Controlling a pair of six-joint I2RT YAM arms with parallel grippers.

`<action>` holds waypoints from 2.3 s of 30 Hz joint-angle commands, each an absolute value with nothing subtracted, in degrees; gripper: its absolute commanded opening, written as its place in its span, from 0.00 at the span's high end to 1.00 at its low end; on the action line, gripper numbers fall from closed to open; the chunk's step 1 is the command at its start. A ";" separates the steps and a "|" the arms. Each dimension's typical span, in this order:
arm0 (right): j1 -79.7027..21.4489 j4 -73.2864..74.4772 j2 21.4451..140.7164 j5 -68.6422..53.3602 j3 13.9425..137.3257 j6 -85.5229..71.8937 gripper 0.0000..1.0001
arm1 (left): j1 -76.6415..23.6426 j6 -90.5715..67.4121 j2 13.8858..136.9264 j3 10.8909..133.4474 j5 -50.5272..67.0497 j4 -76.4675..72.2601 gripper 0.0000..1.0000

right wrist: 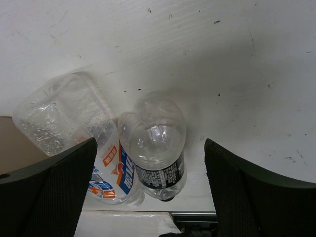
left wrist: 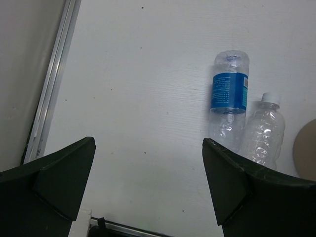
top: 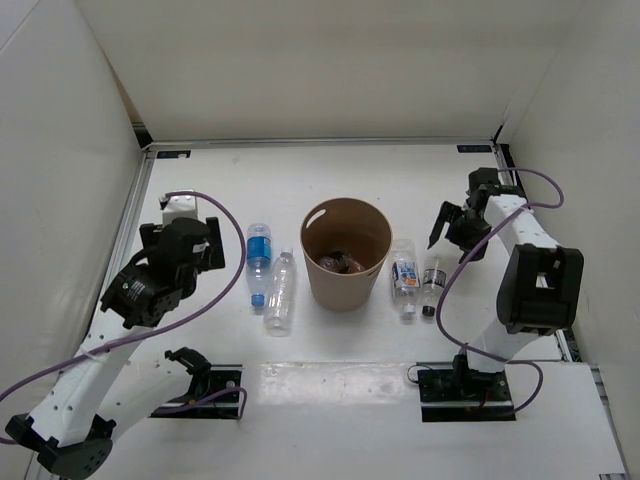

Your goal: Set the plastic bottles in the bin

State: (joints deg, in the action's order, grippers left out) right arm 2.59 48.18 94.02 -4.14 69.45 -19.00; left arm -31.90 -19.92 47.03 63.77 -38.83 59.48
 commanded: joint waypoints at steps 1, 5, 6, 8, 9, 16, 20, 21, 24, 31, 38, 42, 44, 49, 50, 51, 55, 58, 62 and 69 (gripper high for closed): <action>1.93 48.69 94.56 -2.03 70.31 -18.02 0.10 | -31.20 -20.57 47.81 63.54 -37.62 58.62 0.00; 1.93 48.69 97.02 -2.02 70.40 -17.14 0.10 | -31.29 -20.65 47.99 63.63 -37.71 58.80 0.00; 1.76 48.52 97.90 -2.11 70.05 -16.62 0.10 | -31.20 -20.57 47.99 63.63 -37.88 58.71 0.00; 1.41 48.08 99.22 -2.63 69.44 -16.44 0.10 | -31.20 -20.57 47.99 63.63 -38.05 58.80 0.00; 0.80 47.90 99.66 -3.07 69.26 -16.61 0.10 | -31.29 -20.57 48.16 63.55 -38.14 58.71 0.00; 0.17 48.34 99.49 -3.16 68.38 -16.61 0.10 | -31.12 -20.48 48.43 63.55 -38.41 58.80 0.00; 0.09 48.43 98.44 -1.85 67.15 -17.84 0.12 | -31.20 -20.48 48.43 63.54 -38.58 58.97 0.00; 0.17 49.04 98.18 -1.58 66.89 -18.28 0.15 | -31.11 -20.39 48.34 63.54 -38.50 58.80 0.00; 0.09 48.17 97.56 -6.13 65.31 -17.75 0.23 | -31.20 -20.57 48.08 63.63 -38.76 58.80 0.00; -2.98 50.19 96.95 -4.49 64.78 -18.89 0.26 | -31.12 -20.48 47.38 63.46 -39.11 59.24 0.00; -3.09 49.58 94.49 -4.30 63.72 -22.06 0.47 | -31.11 -20.48 46.76 63.37 -39.37 59.24 0.00; -1.85 48.96 91.06 -5.28 62.23 -22.76 0.58 | -31.11 -20.57 46.58 63.63 -39.55 59.50 0.00; -1.50 49.48 89.13 -4.66 62.57 -22.85 0.67 | -31.20 -20.48 46.50 63.46 -39.73 59.59 0.00; -0.79 52.64 83.42 -0.28 65.21 -24.52 0.79 | -31.11 -20.57 46.23 63.28 -39.90 59.59 0.00; -0.70 53.52 79.84 -0.26 67.22 -24.35 0.83 | -31.20 -20.48 46.32 63.28 -39.82 59.33 0.00; 2.08 53.87 78.33 -0.35 67.93 -24.61 0.87 | -31.11 -20.48 46.23 63.19 -39.90 59.50 0.00; 5.09 55.98 70.33 -0.70 76.70 -23.64 0.96 | -31.11 -20.13 47.20 63.37 -40.08 59.50 0.00; 4.05 57.48 66.62 1.48 84.26 -23.47 0.98 | -31.11 -20.04 47.46 63.37 -40.17 59.77 0.00; -6.30 58.44 66.53 6.48 95.94 -24.34 1.00 | -31.11 -20.04 47.55 63.28 -40.52 59.50 0.00; -42.40 52.40 70.74 30.11 102.66 -21.37 1.00 | -31.11 -19.95 48.25 63.19 -41.04 59.50 0.00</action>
State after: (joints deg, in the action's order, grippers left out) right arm -31.79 54.87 68.40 16.78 101.89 -23.35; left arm -31.33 -19.99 48.16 63.42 -39.92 59.55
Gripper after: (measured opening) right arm 0.629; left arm 1.000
